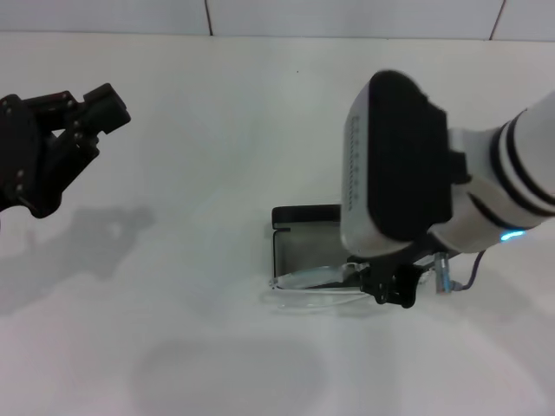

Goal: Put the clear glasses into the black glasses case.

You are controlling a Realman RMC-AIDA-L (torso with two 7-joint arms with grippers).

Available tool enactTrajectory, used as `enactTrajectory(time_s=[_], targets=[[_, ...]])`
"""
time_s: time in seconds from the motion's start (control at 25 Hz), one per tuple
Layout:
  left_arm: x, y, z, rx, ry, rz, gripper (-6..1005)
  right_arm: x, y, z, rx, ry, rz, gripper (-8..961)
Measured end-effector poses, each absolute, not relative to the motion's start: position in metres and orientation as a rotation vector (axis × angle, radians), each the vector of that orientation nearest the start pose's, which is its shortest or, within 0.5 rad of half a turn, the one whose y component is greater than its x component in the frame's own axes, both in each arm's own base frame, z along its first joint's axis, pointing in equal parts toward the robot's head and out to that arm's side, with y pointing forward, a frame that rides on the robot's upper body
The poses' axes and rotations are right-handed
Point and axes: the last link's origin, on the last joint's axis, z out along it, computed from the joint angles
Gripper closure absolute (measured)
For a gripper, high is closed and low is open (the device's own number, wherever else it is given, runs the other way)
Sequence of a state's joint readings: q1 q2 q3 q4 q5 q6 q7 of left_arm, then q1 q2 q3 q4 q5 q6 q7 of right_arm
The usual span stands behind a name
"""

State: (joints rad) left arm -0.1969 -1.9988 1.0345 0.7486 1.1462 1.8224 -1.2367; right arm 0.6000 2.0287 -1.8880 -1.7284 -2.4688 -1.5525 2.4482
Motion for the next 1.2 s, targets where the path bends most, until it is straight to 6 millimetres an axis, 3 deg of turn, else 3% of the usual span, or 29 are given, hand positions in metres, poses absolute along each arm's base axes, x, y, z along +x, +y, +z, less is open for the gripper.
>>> enactTrajectory(time_s=[0.52, 1.2], targets=[[-0.256, 0.257, 0.073, -2.373, -0.300, -1.415, 927, 0.092, 0.284, -0.077, -2.711, -0.308, -0.647, 808], [-0.254, 0.255, 0.071, -2.379, -0.297, -1.432, 926, 0.104, 0.285, -0.082, -2.674, -0.295, -0.676, 803]])
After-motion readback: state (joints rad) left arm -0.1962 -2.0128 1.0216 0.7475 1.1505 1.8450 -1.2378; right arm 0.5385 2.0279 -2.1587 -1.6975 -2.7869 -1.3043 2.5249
